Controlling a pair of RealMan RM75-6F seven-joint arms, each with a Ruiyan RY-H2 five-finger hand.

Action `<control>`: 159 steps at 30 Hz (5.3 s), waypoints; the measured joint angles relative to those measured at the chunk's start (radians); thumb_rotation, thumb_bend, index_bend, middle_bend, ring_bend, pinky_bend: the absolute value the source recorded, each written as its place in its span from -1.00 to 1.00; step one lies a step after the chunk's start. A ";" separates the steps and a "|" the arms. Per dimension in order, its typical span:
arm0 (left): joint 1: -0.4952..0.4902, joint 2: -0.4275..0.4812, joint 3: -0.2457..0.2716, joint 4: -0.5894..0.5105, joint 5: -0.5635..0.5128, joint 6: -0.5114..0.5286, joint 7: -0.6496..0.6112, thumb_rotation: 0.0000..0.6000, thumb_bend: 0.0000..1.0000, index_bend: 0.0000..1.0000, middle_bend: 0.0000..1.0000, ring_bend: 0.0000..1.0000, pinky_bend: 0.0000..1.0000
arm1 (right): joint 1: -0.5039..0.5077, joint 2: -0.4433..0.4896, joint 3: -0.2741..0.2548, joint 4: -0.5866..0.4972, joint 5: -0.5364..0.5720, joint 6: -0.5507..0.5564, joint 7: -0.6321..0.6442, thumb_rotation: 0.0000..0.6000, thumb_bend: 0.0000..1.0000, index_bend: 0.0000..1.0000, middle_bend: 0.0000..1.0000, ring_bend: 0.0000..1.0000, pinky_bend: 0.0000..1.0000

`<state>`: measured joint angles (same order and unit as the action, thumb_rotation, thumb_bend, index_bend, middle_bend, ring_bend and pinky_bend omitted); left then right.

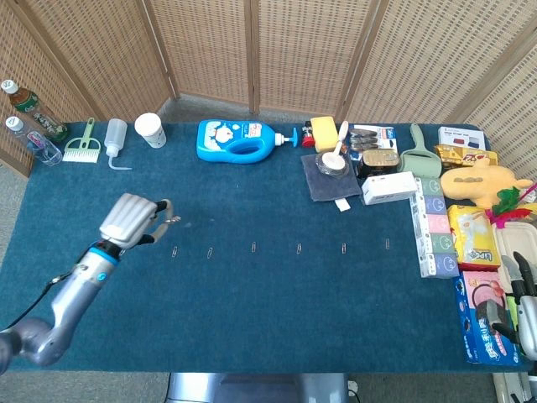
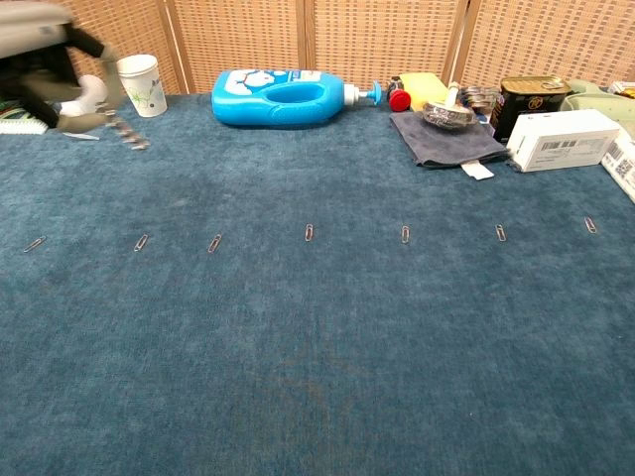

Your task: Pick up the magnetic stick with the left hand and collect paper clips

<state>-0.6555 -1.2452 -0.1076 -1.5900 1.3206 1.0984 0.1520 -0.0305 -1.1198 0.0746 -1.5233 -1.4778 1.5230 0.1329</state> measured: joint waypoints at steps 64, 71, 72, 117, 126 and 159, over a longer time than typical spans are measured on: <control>0.108 0.015 0.034 0.038 0.100 -0.029 -0.063 1.00 -0.29 0.24 1.00 1.00 1.00 | 0.009 -0.007 -0.014 -0.024 0.005 0.002 -0.027 1.00 0.00 -1.00 -0.95 -1.00 -0.86; 0.045 -0.048 0.022 0.026 0.118 -0.091 -0.021 1.00 -0.29 0.24 1.00 1.00 1.00 | -0.001 -0.002 -0.017 -0.025 0.003 0.015 -0.018 1.00 0.00 -1.00 -0.95 -1.00 -0.86; 0.033 -0.066 0.020 0.029 0.119 -0.103 -0.016 1.00 -0.29 0.24 1.00 1.00 1.00 | -0.003 -0.002 -0.017 -0.023 0.006 0.016 -0.016 1.00 0.00 -1.00 -0.95 -1.00 -0.86; -0.160 -0.286 -0.061 0.150 0.036 -0.226 0.025 1.00 -0.29 0.24 1.00 1.00 1.00 | -0.033 -0.013 -0.015 0.000 0.023 0.036 0.001 1.00 0.00 -1.00 -0.95 -1.00 -0.86; -0.213 -0.385 -0.074 0.245 -0.018 -0.280 0.036 1.00 -0.29 0.24 1.00 1.00 1.00 | -0.042 -0.005 -0.014 -0.012 0.023 0.046 -0.004 1.00 0.00 -1.00 -0.95 -1.00 -0.86; -0.218 -0.327 -0.095 0.283 -0.051 -0.225 0.002 1.00 -0.29 0.24 1.00 1.00 1.00 | -0.032 -0.013 -0.004 0.005 0.041 0.011 0.005 1.00 0.00 -1.00 -0.95 -1.00 -0.85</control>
<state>-0.8734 -1.5717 -0.2023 -1.3072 1.2701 0.8734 0.1540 -0.0626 -1.1328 0.0711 -1.5178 -1.4363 1.5337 0.1376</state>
